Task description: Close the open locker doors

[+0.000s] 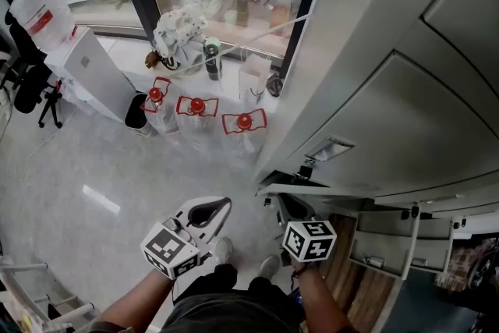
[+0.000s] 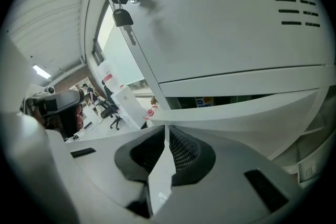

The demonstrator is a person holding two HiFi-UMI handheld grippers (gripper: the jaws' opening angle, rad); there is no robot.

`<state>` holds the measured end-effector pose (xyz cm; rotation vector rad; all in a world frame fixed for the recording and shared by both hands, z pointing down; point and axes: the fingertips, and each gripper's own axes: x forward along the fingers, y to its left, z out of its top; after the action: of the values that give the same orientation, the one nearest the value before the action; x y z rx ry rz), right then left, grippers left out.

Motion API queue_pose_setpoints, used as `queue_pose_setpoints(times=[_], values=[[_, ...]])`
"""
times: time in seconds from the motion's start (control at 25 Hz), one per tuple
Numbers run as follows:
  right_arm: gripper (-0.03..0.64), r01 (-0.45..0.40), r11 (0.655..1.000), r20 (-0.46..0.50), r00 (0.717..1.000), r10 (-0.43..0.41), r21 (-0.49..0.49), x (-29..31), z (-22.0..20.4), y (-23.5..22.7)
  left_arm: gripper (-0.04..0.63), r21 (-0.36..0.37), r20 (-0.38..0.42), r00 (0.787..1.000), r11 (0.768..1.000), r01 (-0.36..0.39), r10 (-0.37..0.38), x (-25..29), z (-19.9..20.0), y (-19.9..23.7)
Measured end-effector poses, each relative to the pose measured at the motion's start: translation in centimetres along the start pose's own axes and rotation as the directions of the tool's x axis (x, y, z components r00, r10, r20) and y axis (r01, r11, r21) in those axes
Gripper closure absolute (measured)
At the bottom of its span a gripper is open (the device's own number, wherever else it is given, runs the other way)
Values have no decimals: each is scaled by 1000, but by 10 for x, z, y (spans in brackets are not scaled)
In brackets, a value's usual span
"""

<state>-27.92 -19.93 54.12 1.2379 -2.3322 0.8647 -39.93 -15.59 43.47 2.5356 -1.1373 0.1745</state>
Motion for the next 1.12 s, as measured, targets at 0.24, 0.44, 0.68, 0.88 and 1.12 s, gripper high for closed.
queue_pose_setpoints(times=[0.24,0.44,0.68,0.88,1.12], values=[[586,-1,1000,1,1000,1,1,6,5,-3,586,4,4,1000,1000,2,-2,1,-4,5],[586,-1,1000,-2,1000,1,0,10,8,-6,586,5,4,1000,1000,-3,2,3,-1,8],[586,2,1000,-5,1000,-2,-4,15,12,-11,586,-4,-1,1000,1000,-20,20,4,1,11],[586,4,1000,-7,1000,-4,-7,19,16,-15,586,3,4,1000,1000,-8,8,6,0,13],[586,7,1000,-12,1000,-7,-3,24,17,-19,586,-2,-1,1000,1000,-15,15,7,0,15]])
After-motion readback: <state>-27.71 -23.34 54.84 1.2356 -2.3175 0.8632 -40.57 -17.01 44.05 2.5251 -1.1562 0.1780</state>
